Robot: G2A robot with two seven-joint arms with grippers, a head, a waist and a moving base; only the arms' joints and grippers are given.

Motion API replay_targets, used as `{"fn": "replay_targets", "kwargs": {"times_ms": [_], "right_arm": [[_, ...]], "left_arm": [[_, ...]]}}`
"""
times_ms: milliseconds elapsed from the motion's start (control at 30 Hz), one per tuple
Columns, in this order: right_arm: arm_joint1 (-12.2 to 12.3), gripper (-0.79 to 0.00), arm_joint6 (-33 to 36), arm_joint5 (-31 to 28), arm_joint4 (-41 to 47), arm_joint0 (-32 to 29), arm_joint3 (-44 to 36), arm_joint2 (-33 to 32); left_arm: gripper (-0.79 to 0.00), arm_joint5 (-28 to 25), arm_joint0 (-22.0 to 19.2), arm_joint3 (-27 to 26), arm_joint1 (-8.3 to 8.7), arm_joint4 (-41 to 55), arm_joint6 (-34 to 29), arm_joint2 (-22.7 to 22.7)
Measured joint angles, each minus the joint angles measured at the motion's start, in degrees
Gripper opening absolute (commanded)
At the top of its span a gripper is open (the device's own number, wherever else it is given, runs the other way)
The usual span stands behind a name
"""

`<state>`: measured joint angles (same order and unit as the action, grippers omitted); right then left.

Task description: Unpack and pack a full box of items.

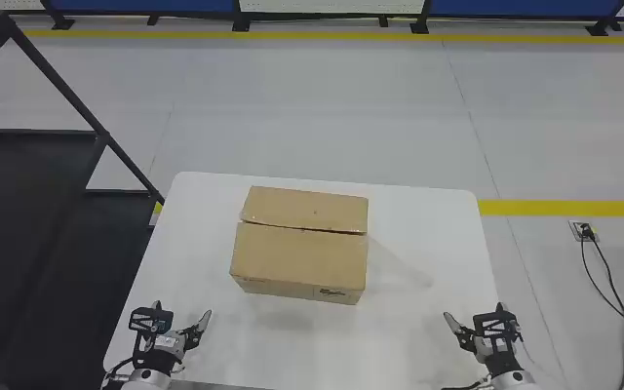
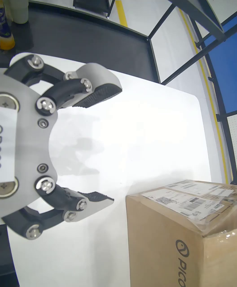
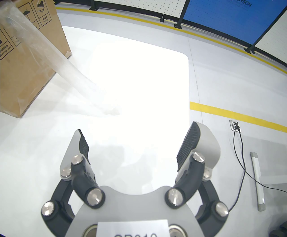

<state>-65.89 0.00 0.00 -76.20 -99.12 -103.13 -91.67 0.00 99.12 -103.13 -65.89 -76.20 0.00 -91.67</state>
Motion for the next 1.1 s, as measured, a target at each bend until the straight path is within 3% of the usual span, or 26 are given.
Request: {"fn": "replay_targets", "kwargs": {"times_ms": [333, 500, 833, 1100], "right_arm": [[0.0, 0.0, -0.3, -0.3, -0.2, 0.1, -0.2, 0.2], [-0.4, 0.0, -1.6, -0.1, -1.4, 1.2, -3.3, 2.5], [-1.1, 0.0, 4.0, 0.7, 3.2, 7.1, -11.6, 5.0], [-1.0, 0.0, 4.0, 0.7, 3.1, 7.0, -11.6, 4.9]], "left_arm": [[0.0, -0.1, -0.2, 0.1, -0.01, 0.1, 0.2, 0.0], [0.0, 2.6, -4.1, 2.7, -0.47, 1.5, 5.0, 0.0], [0.0, -1.7, -10.6, 4.3, -0.84, 11.8, 7.7, -2.6], [0.0, -1.4, -11.0, 4.9, -0.81, 11.6, 7.3, -3.0]]}}
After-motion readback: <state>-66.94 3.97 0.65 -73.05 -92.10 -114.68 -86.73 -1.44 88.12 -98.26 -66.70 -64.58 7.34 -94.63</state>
